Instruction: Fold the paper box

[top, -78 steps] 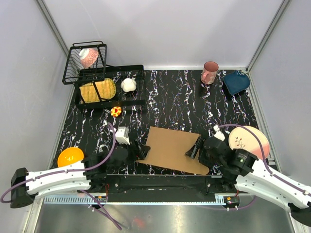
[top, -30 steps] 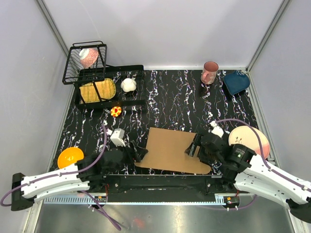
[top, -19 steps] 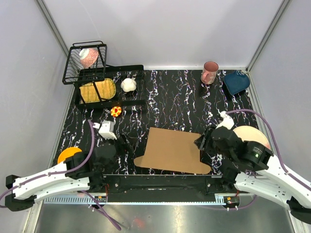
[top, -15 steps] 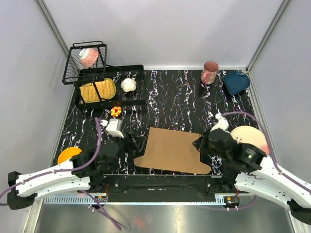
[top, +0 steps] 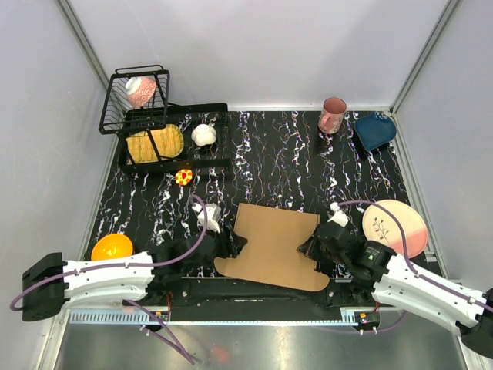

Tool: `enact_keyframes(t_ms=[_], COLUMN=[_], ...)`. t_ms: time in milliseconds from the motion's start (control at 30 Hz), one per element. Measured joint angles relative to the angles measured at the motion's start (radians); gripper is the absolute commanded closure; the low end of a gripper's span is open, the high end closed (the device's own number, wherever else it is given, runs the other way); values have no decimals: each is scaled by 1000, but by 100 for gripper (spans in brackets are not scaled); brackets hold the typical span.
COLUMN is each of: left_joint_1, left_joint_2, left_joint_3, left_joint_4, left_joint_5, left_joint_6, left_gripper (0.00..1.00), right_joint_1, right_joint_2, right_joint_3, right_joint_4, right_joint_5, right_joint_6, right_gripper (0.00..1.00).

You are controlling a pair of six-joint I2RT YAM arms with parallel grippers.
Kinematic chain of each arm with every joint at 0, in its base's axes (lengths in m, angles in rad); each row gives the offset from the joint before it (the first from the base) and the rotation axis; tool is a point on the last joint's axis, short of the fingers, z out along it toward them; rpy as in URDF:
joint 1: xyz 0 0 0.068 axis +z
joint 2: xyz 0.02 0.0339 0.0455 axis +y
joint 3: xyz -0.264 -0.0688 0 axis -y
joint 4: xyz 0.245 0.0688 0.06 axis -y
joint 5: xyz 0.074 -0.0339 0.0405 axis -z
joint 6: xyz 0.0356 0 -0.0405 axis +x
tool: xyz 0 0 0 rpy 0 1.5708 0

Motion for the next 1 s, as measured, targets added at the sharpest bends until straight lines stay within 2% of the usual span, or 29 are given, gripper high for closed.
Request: enact_keyframes(t_ms=[67, 133, 167, 200, 267, 367, 467, 567, 767, 867, 1000], left_joint_1=[0, 0, -1, -3, -7, -7, -6, -6, -5, -2, 5], left_joint_2=[0, -2, -15, -33, -130, -358, -517, -538, -287, -146, -60], left_joint_3=[-11, -11, -11, -13, -37, -81, -83, -80, -80, -82, -106], left_joint_4=[21, 22, 19, 10, -43, -167, -235, -298, -326, -275, -151], left_joint_5=[-8, -15, -21, -28, -60, -141, -219, -280, -287, -268, -227], left_joint_6=[-21, -42, -56, -71, -97, -134, -147, -163, -198, -203, -196], left_gripper=[35, 28, 25, 23, 15, 4, 1, 1, 1, 1, 5], right_joint_1=[0, 0, 0, 0, 1, 1, 1, 1, 1, 1, 1], right_joint_2=[5, 11, 4, -14, -65, -182, -225, -183, 31, 84, 99], right_joint_3=[-1, 4, 8, 10, 20, 57, 126, 153, 148, 142, 111], right_joint_4=[3, 2, -2, -7, -47, -135, -195, -230, -294, -295, -257], right_joint_5=[0, 0, 0, 1, 10, 55, 103, 143, 189, 210, 212], right_joint_6=[10, 14, 16, 17, 13, 12, 8, 24, 65, 71, 68], right_gripper=[93, 77, 62, 56, 44, 35, 32, 29, 24, 24, 27])
